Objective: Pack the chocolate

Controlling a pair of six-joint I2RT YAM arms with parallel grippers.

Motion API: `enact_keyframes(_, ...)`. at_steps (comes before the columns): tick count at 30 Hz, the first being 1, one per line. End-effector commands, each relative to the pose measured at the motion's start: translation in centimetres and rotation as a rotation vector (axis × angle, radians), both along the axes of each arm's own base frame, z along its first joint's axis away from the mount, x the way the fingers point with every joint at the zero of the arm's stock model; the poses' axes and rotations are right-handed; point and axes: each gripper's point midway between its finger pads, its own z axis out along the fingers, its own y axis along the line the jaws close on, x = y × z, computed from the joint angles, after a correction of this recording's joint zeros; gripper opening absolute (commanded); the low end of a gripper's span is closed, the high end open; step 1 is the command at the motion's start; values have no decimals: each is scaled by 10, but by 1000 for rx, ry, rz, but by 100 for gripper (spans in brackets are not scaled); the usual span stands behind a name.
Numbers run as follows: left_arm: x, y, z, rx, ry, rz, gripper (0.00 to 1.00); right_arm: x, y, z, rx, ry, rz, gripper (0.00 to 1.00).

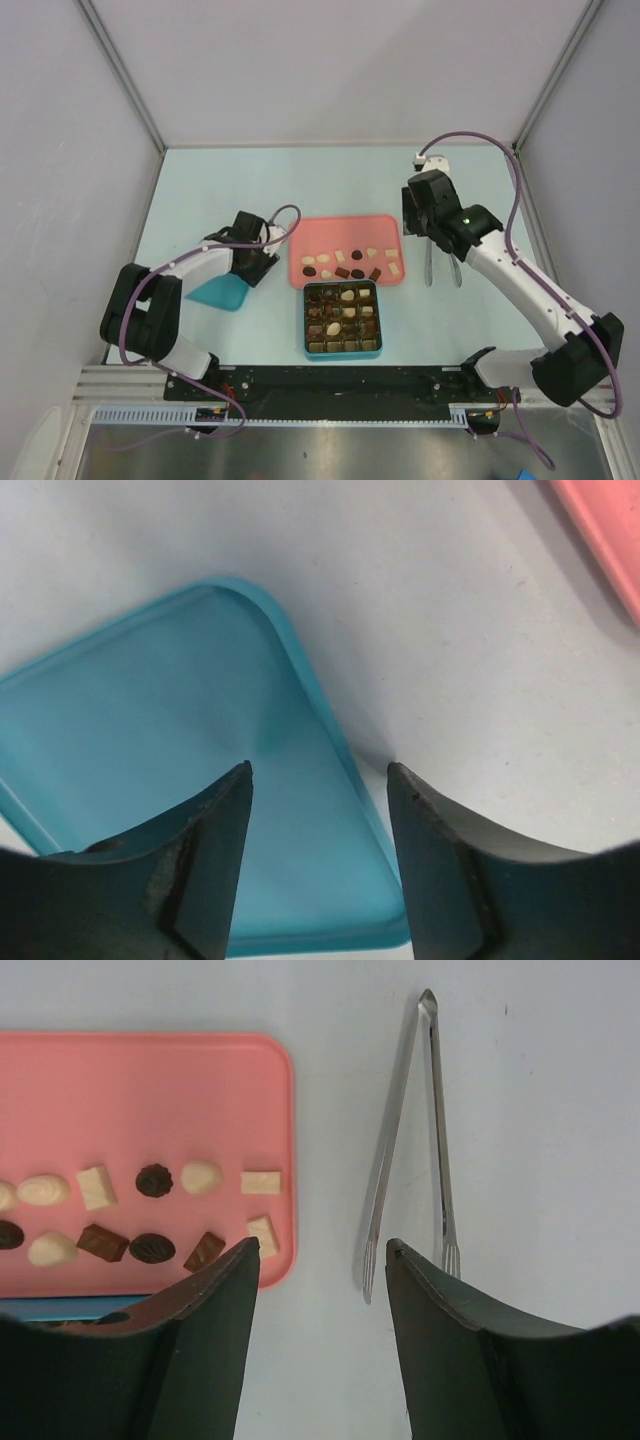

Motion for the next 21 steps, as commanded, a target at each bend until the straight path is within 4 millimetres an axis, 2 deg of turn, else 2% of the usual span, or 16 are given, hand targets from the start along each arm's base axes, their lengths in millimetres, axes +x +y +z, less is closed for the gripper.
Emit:
enact_keyframes(1,-3,-14,-8,-46,48,-24,55,-13,-7,35,47,-105,-35,57)
enact_keyframes(7,-7,-22,-15,-85,95,-52,43,-28,-5,39,51,-99,-19,55)
enact_keyframes(12,-16,-17,-28,-123,171,-58,35,-34,-9,46,51,-117,-18,54)
enact_keyframes(15,-14,-9,-35,-137,203,-34,36,-37,-11,50,59,-129,-17,54)
enact_keyframes(21,-1,3,-29,-124,167,-3,42,-41,-11,50,61,-122,-10,53)
